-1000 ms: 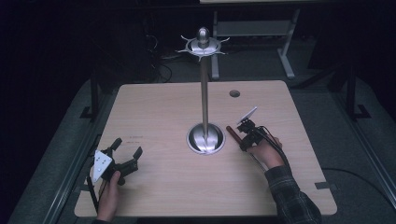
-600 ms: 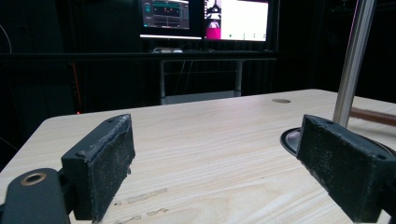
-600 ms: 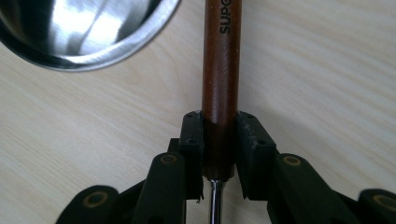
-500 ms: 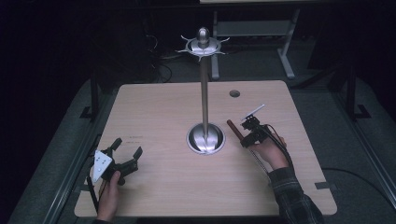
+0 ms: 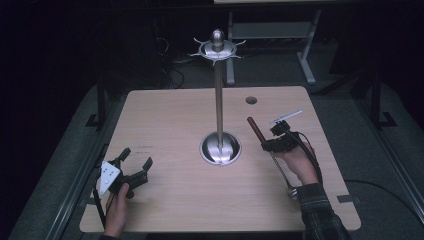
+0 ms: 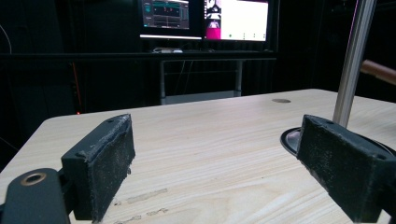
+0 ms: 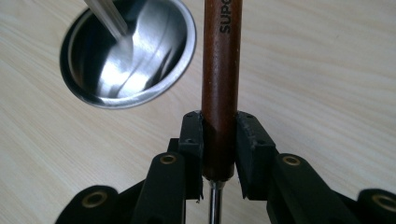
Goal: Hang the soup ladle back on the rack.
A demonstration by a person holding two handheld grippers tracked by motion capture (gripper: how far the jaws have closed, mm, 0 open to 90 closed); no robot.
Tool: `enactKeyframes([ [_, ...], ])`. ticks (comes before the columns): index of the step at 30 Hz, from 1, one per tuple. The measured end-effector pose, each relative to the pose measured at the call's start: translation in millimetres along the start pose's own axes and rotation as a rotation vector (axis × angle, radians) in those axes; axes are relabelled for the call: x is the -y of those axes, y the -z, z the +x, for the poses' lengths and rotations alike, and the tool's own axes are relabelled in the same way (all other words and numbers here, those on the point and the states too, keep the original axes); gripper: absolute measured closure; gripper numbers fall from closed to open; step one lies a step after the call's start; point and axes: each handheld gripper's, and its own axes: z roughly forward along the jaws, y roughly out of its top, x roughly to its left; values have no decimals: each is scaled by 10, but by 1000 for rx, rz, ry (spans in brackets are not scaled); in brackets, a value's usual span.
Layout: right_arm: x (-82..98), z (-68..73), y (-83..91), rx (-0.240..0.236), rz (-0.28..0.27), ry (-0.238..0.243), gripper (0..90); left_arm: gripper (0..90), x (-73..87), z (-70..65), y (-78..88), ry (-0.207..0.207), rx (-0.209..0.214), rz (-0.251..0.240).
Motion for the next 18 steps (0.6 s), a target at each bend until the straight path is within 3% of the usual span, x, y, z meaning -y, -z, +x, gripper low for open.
enactKeyframes([
  [7,56,-8,157,-27,-97,21,731,106,0,1,-1,2,4,-1],
  [9,73,-3,203,-43,-146,34,732,106,0,2,-1,2,4,-1],
  [13,87,-3,246,-59,-174,37,732,106,0,3,0,1,4,0],
  [18,112,-28,323,-94,-248,48,732,106,0,2,-1,2,6,-1],
])
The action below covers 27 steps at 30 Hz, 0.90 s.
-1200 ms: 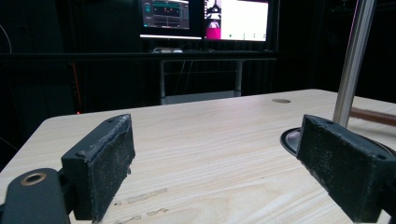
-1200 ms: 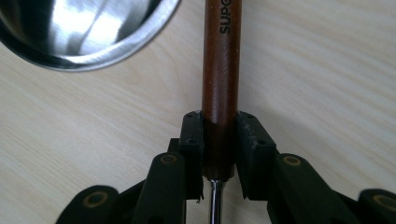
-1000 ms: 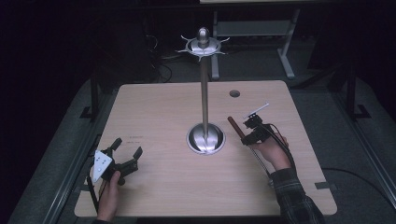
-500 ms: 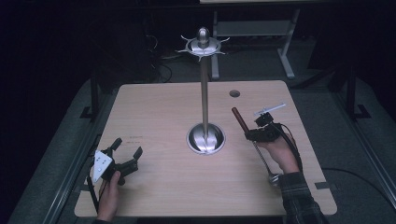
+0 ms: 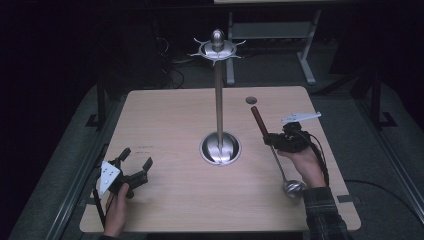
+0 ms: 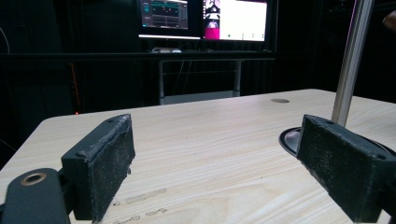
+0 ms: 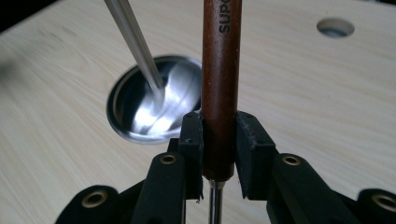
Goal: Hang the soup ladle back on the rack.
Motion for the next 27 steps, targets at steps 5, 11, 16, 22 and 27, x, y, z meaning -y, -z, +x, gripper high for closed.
enactKeyframes([
  [5,-17,1,122,-38,-94,18,732,106,0,0,0,0,0,0],
  [11,-28,14,213,-56,-171,26,733,106,0,2,2,-2,0,2],
  [16,-44,36,260,-62,-208,33,734,106,0,1,1,-1,0,1],
  [22,-111,103,356,-62,-262,60,734,106,-1,4,3,-4,-1,5],
  [27,-182,147,405,-72,-284,72,734,106,-3,9,0,-12,0,0],
])
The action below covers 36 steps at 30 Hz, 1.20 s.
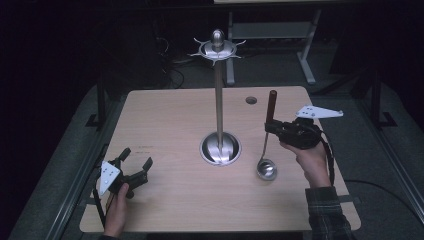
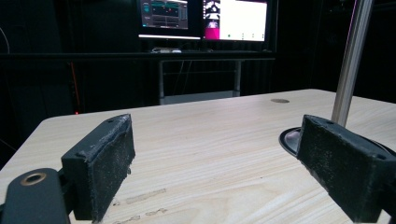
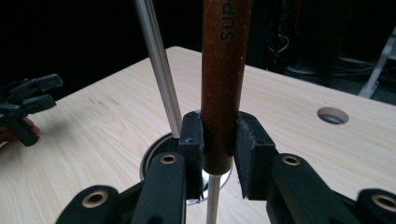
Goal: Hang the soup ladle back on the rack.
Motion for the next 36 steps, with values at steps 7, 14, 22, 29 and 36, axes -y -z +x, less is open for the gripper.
enactKeyframes([
  [7,-145,70,22,-20,-26,26,733,106,1,0,3,2,-1,5],
  [14,-370,156,61,-40,-43,58,733,106,1,-2,0,6,-1,1],
  [22,-647,250,94,-72,-78,96,732,106,0,-2,2,5,-1,3],
  [29,-851,333,71,-92,-92,121,732,106,0,-2,3,5,-1,4],
  [36,-1019,412,21,-112,-99,149,732,106,0,-2,2,6,-1,4],
])
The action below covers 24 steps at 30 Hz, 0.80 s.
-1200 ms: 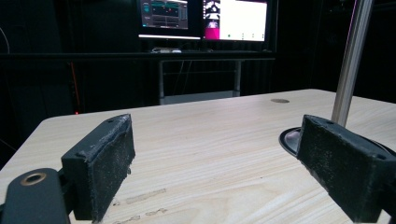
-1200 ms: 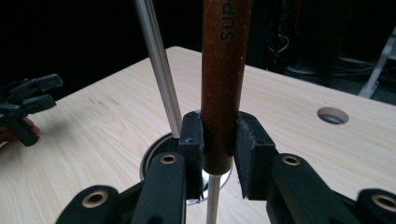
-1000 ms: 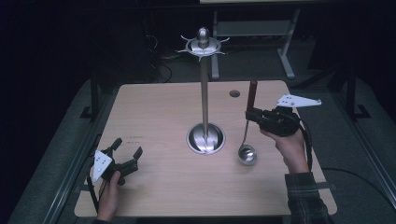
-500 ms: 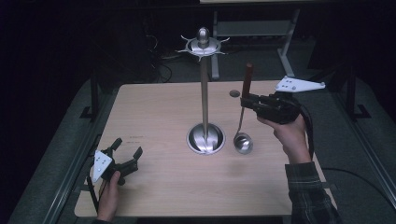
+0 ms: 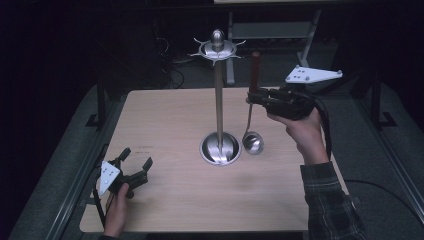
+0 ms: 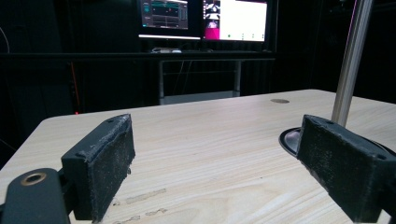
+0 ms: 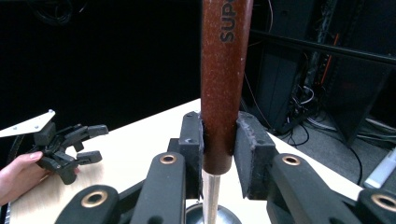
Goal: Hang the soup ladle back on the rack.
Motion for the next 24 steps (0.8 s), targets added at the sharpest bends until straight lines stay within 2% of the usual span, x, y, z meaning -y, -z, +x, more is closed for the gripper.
enactKeyframes([
  [12,-106,18,-127,-15,7,18,731,106,0,1,1,0,2,0],
  [24,-94,-15,-267,-30,28,2,730,106,0,1,0,2,3,0],
])
